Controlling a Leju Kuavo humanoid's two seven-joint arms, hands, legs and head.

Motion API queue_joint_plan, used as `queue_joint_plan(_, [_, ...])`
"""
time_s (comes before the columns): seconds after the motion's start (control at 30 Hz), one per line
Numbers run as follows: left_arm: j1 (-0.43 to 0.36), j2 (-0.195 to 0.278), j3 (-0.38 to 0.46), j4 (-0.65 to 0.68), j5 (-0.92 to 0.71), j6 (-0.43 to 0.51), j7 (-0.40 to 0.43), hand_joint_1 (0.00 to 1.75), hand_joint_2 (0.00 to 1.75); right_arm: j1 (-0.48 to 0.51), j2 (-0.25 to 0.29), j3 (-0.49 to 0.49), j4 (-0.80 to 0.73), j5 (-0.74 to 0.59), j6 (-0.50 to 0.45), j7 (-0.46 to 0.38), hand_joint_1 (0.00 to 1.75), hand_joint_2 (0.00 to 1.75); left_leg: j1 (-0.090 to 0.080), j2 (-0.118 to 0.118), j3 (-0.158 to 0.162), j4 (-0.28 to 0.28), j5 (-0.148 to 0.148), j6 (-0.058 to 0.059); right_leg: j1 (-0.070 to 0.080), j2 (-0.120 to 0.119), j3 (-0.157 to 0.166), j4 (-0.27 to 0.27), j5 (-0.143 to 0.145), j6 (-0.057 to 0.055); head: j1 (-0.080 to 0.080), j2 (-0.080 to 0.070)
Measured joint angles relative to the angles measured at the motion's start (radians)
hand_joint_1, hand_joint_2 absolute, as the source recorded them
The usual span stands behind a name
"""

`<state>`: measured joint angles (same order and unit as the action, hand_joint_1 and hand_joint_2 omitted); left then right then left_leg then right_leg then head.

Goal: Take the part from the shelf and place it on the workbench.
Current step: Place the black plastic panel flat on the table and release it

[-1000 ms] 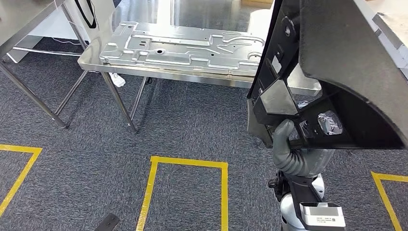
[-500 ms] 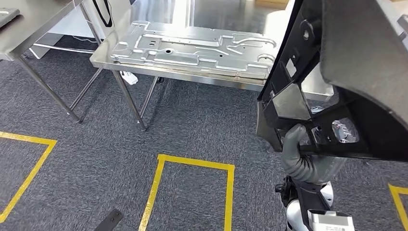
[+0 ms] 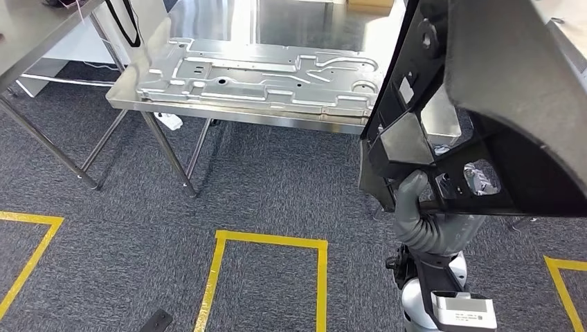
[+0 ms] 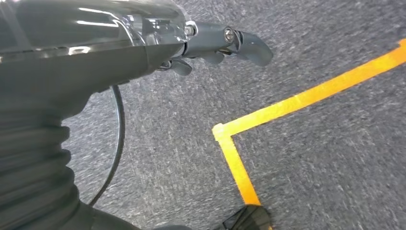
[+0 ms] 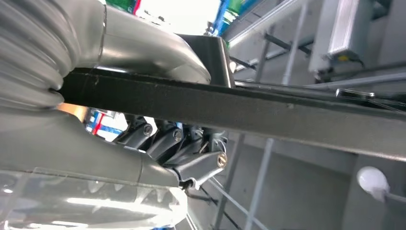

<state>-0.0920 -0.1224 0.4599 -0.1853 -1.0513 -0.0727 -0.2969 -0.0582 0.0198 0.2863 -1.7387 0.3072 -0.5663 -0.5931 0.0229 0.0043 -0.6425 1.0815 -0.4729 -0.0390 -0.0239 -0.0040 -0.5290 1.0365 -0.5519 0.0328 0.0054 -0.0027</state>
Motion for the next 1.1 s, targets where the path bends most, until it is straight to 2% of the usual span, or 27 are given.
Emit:
queue_joint_plan(0.1, [0.002, 0.0, 0.0, 0.0, 0.0, 0.0, 0.0, 0.0, 1.75, 0.001, 0.0, 0.0, -0.001, 0.0, 0.0, 0.0, 1.62, 1.75, -0.002, -0.006, 0.003, -0.006, -0.01, 0.018, 0.002, -0.001, 0.007, 0.0, -0.001, 0.011, 0.002, 0.0])
queue_joint_plan(0.17, [0.001, 0.0, 0.0, 0.0, 0.0, 0.0, 0.0, 0.0, 1.75, 0.0, 0.0, -0.001, -0.002, 0.001, -0.001, 0.0, 1.62, 1.75, 0.001, -0.009, 0.015, -0.011, -0.015, 0.031, 0.002, -0.001, -0.014, 0.047, -0.021, 0.015, 0.007, 0.0])
queue_joint_plan(0.2, [0.001, 0.0, 0.0, 0.0, 0.0, 0.0, 0.0, 0.0, 1.75, 0.001, 0.0, -0.002, -0.003, 0.001, -0.002, -0.001, 1.62, 1.75, 0.001, -0.01, 0.02, -0.012, -0.018, 0.036, 0.002, 0.0, -0.045, 0.099, -0.041, 0.016, 0.012, 0.0])
queue_joint_plan(0.27, [0.001, 0.0, 0.001, 0.0, 0.0, 0.0, 0.0, 0.0, 1.75, 0.005, 0.0, -0.002, -0.003, 0.0, -0.003, 0.0, 1.62, 1.75, -0.003, -0.012, 0.026, -0.012, -0.026, 0.045, 0.003, 0.0, -0.128, 0.224, -0.083, 0.017, 0.021, 0.0])
queue_joint_plan(0.3, [0.002, 0.0, 0.001, 0.0, 0.0, 0.0, 0.0, 0.0, 1.75, 0.007, 0.0, -0.002, -0.003, 0.0, -0.004, 0.0, 1.62, 1.75, -0.006, -0.013, 0.031, -0.012, -0.031, 0.047, 0.003, 0.0, -0.16, 0.261, -0.085, 0.016, 0.024, 0.0])
queue_joint_plan(0.33, [0.002, 0.0, 0.001, 0.0, 0.0, 0.0, 0.0, 0.0, 1.75, 0.008, 0.0, -0.002, -0.003, 0.0, -0.005, 0.0, 1.62, 1.75, -0.008, -0.015, 0.038, -0.012, -0.036, 0.048, 0.005, 0.0, -0.175, 0.263, -0.067, 0.013, 0.026, 0.0])
queue_joint_plan(0.37, [0.002, 0.0, 0.001, 0.0, -0.001, 0.0, 0.0, 0.0, 1.75, 0.009, 0.0, -0.002, -0.003, 0.0, -0.006, 0.0, 1.62, 1.75, -0.01, -0.018, 0.047, -0.012, -0.042, 0.048, 0.007, 0.0, -0.172, 0.229, -0.03, 0.01, 0.028, 0.0])
queue_joint_plan(0.4, [0.002, 0.0, 0.001, 0.0, -0.001, 0.0, 0.0, 0.0, 1.75, 0.009, 0.0, -0.002, -0.003, 0.0, -0.007, 0.0, 1.62, 1.75, -0.011, -0.02, 0.057, -0.013, -0.048, 0.048, 0.011, 0.0, -0.156, 0.169, 0.021, 0.004, 0.031, 0.0])
queue_joint_plan(0.43, [0.002, -0.001, 0.001, 0.0, -0.001, 0.0, 0.0, 0.0, 1.75, 0.009, 0.0, -0.003, -0.003, 0.0, -0.008, 0.0, 1.62, 1.75, -0.012, -0.022, 0.066, -0.014, -0.054, 0.046, 0.016, 0.001, -0.139, 0.111, 0.057, -0.003, 0.031, 0.0])
queue_joint_plan(0.47, [0.002, -0.002, 0.001, 0.0, -0.001, 0.0, 0.0, 0.0, 1.75, 0.008, 0.0, -0.003, -0.003, 0.0, -0.009, 0.0, 1.62, 1.75, -0.012, -0.023, 0.071, -0.015, -0.059, 0.043, 0.022, 0.002, -0.125, 0.062, 0.076, -0.01, 0.032, 0.0])
queue_joint_plan(0.5, [0.002, -0.002, 0.001, 0.0, -0.001, 0.0, 0.0, 0.0, 1.75, 0.009, 0.0, -0.003, -0.004, 0.0, -0.01, 0.0, 1.62, 1.75, -0.012, -0.024, 0.074, -0.017, -0.062, 0.039, 0.027, 0.003, -0.115, 0.033, 0.085, -0.016, 0.033, 0.0])
queue_joint_plan(0.57, [0.003, -0.003, 0.001, 0.001, -0.002, 0.0, 0.0, 0.0, 1.75, 0.01, 0.0, -0.003, -0.005, 0.001, -0.011, 0.0, 1.62, 1.75, -0.012, -0.024, 0.079, -0.015, -0.062, 0.03, 0.029, 0.004, -0.108, 0.014, 0.078, -0.024, 0.034, 0.0])
queue_joint_plan(0.63, [0.004, -0.004, 0.0, 0.001, -0.003, 0.0, 0.0, 0.0, 1.75, 0.01, 0.001, -0.003, -0.006, 0.001, -0.012, 0.0, 1.62, 1.75, -0.013, -0.02, 0.083, 0.004, -0.068, 0.022, 0.019, 0.003, -0.089, 0.003, 0.079, -0.031, 0.032, 0.0])
queue_joint_plan(0.67, [0.003, -0.004, 0.0, 0.001, -0.004, 0.0, -0.001, 0.0, 1.75, 0.009, 0.001, -0.003, -0.007, 0.001, -0.012, 0.0, 1.62, 1.75, -0.013, -0.018, 0.074, 0.032, -0.081, 0.019, 0.014, 0.003, -0.076, -0.002, 0.077, -0.036, 0.028, 0.0])
queue_joint_plan(0.7, [0.002, -0.004, -0.001, 0.001, -0.004, -0.001, -0.001, 0.0, 1.75, 0.009, 0.002, -0.002, -0.007, 0.001, -0.012, 0.0, 1.62, 1.75, -0.012, -0.015, 0.052, 0.079, -0.103, 0.017, 0.012, 0.002, -0.066, -0.005, 0.072, -0.04, 0.024, 0.0])
queue_joint_plan(0.77, [0.004, -0.003, -0.002, 0.001, -0.004, -0.001, 0.0, 0.0, 1.75, 0.009, 0.003, -0.003, -0.007, 0.001, -0.012, 0.0, 1.62, 1.75, -0.008, -0.014, -0.015, 0.196, -0.148, 0.011, 0.01, 0.002, -0.053, -0.005, 0.062, -0.046, 0.016, 0.0])
queue_joint_plan(0.8, [0.005, -0.003, -0.002, 0.001, -0.004, -0.001, 0.0, 0.0, 1.75, 0.01, 0.004, -0.003, -0.007, 0.001, -0.012, 0.0, 1.62, 1.75, -0.005, -0.014, -0.045, 0.236, -0.156, 0.007, 0.009, 0.003, -0.046, -0.005, 0.056, -0.044, 0.015, 0.0])
queue_joint_plan(0.83, [0.006, -0.002, -0.002, 0.001, -0.004, -0.001, 0.0, 0.0, 1.75, 0.011, 0.004, -0.003, -0.007, 0.001, -0.012, 0.0, 1.62, 1.75, -0.001, -0.014, -0.061, 0.243, -0.144, 0.002, 0.006, 0.004, -0.038, -0.005, 0.049, -0.039, 0.014, 0.0])
queue_joint_plan(0.87, [0.006, -0.002, -0.002, 0.001, -0.004, -0.001, 0.0, 0.0, 1.75, 0.012, 0.004, -0.003, -0.007, 0.001, -0.012, 0.0, 1.62, 1.75, 0.005, -0.013, -0.059, 0.213, -0.112, -0.003, 0.001, 0.004, -0.028, -0.004, 0.041, -0.034, 0.013, 0.0])
queue_joint_plan(0.93, [0.006, -0.002, -0.002, 0.001, -0.004, -0.001, 0.0, 0.0, 1.75, 0.013, 0.004, -0.003, -0.007, 0.001, -0.012, 0.0, 1.62, 1.75, 0.015, -0.011, -0.026, 0.097, -0.027, -0.019, -0.007, 0.005, -0.009, -0.002, 0.023, -0.018, 0.01, 0.0])
queue_joint_plan(0.97, [0.005, -0.002, -0.002, 0.002, -0.004, -0.001, 0.0, 0.0, 1.75, 0.012, 0.004, -0.003, -0.007, 0.001, -0.012, 0.0, 1.62, 1.75, 0.015, -0.011, -0.015, 0.047, -0.006, -0.021, -0.008, 0.005, -0.004, 0.001, 0.015, -0.01, 0.004, 0.0])
queue_joint_plan(1.0, [0.006, -0.002, -0.002, 0.003, -0.005, -0.001, 0.0, 0.0, 1.75, 0.012, 0.004, -0.003, -0.008, 0.001, -0.012, 0.0, 1.62, 1.75, 0.016, -0.011, -0.011, 0.019, 0.003, -0.018, -0.006, 0.005, -0.004, 0.004, 0.01, -0.003, 0.002, 0.0])
queue_joint_plan(1.03, [0.006, -0.002, -0.002, 0.004, -0.005, -0.002, 0.0, 0.0, 1.75, 0.012, 0.005, -0.003, -0.008, 0.002, -0.012, 0.001, 1.62, 1.75, 0.013, -0.011, -0.015, 0.013, -0.004, -0.01, -0.004, 0.005, -0.005, 0.004, 0.007, 0.002, 0.001, 0.0])
queue_joint_plan(1.1, [0.008, -0.002, -0.002, 0.004, -0.005, -0.003, 0.0, 0.0, 1.75, 0.012, 0.005, -0.002, -0.009, 0.004, -0.012, 0.003, 1.62, 1.75, 0.012, -0.013, -0.015, 0.009, -0.007, 0.01, -0.002, 0.005, -0.002, 0.003, 0.003, 0.009, 0.008, 0.0])
